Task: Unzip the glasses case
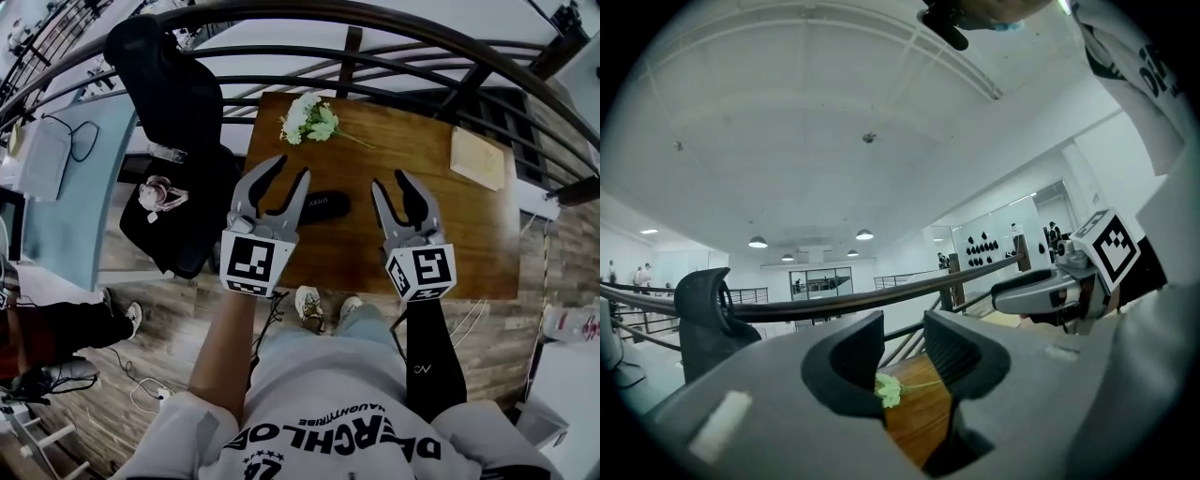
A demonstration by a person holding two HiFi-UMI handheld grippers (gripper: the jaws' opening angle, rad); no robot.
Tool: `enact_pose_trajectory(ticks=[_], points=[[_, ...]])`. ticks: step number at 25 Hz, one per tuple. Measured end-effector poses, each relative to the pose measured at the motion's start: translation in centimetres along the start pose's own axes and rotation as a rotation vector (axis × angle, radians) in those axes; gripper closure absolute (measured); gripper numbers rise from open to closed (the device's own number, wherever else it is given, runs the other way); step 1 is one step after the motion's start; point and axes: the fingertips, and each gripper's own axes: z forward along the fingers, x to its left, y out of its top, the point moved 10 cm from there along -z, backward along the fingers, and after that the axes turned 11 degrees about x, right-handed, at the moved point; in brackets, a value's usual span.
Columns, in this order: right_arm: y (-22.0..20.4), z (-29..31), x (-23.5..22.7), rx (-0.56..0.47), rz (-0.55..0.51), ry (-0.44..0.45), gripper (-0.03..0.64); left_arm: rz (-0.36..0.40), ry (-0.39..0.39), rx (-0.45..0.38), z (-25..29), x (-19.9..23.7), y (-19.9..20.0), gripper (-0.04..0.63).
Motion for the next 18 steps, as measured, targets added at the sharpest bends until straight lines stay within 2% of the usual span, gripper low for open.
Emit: enact_pose_trajectory(ticks=[14,18], points=[[-1.9,2.5,-2.1,0.065,0.019,0.08,0.422,-0.002,-0.056,0.102,3.9,-1.7,-2.2,0.457],[-3.1,3.6,-2.4,0.122,0.005,0.116,0.422,0.049,-0.131,0.207,5.1,-2.5,-3.7,0.476]])
